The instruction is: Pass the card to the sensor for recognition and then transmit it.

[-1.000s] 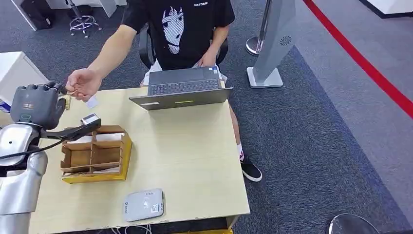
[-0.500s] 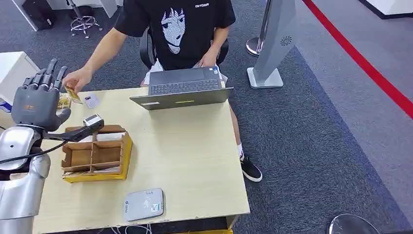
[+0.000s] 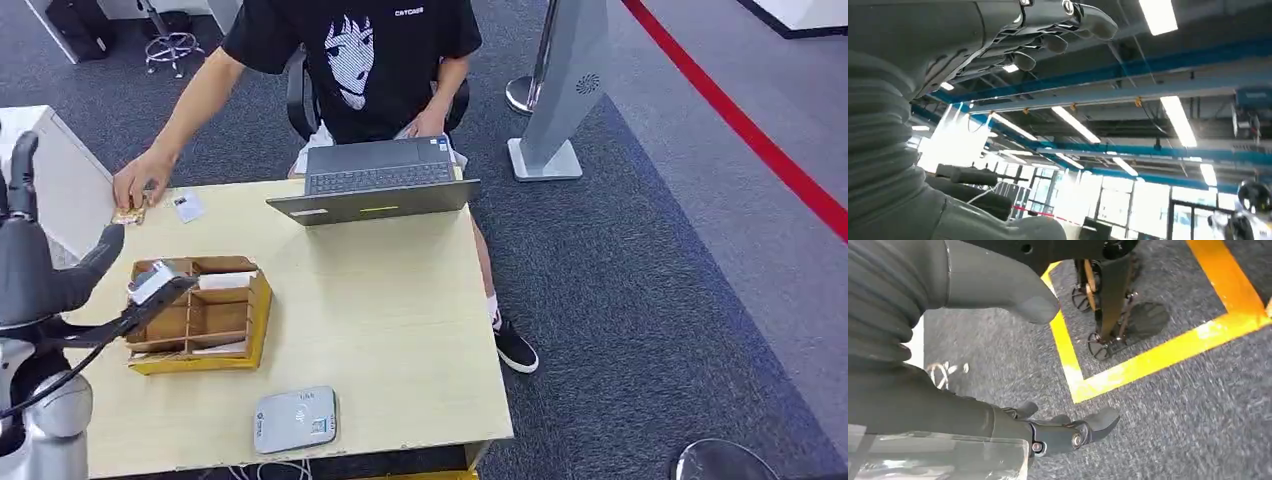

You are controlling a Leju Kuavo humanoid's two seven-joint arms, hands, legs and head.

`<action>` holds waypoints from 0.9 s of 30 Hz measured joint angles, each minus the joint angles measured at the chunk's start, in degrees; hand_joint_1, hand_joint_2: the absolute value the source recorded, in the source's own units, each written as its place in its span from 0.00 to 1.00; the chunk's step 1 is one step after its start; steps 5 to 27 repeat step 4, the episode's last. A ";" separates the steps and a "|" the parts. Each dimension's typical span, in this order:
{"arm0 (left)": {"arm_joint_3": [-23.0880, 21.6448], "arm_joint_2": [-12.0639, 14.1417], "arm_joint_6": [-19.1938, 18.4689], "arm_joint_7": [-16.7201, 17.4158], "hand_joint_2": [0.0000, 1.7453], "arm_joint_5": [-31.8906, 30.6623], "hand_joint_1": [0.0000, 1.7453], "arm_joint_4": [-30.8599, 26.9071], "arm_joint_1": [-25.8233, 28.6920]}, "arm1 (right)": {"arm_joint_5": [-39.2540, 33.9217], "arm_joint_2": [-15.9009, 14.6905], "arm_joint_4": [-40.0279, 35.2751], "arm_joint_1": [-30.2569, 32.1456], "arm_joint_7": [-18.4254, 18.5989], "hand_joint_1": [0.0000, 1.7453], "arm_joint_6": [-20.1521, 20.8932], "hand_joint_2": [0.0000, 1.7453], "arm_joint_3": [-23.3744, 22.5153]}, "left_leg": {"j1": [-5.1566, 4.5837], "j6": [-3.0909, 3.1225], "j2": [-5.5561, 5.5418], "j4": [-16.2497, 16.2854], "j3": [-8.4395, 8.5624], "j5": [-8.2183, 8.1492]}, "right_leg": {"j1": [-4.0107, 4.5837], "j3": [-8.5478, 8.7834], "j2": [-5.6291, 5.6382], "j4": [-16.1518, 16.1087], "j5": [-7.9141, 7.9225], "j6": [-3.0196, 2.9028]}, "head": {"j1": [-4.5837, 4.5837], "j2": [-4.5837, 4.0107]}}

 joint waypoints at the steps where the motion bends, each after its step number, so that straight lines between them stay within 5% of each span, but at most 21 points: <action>1: 0.85 -0.39 0.00 -0.90 1.00 1.53 0.00 -1.42 0.81 | -0.72 0.13 -0.02 -0.04 -0.02 0.00 -0.04 1.00 -0.63 | 0.00 0.00 -0.01 -0.01 -0.01 0.00 | 0.00 0.01 -0.03 0.01 0.00 0.00 | 0.00 0.00; 4: 4.82 -2.05 -0.50 -4.28 1.00 6.05 0.00 -6.60 4.48 | -2.32 0.92 -0.02 -0.03 -0.33 0.00 -0.11 1.00 -2.94 | 0.00 -0.02 0.05 -0.02 0.05 0.02 | 0.01 0.00 0.04 0.02 0.00 -0.01 | -0.04 0.00; 27: 4.82 -2.05 -0.50 -4.28 1.00 6.05 0.00 -6.60 4.48 | -2.32 0.92 -0.02 -0.03 -0.33 0.00 -0.11 1.00 -2.94 | 0.00 -0.02 0.05 -0.02 0.05 0.02 | 0.01 0.00 0.04 0.02 0.00 -0.01 | -0.04 0.00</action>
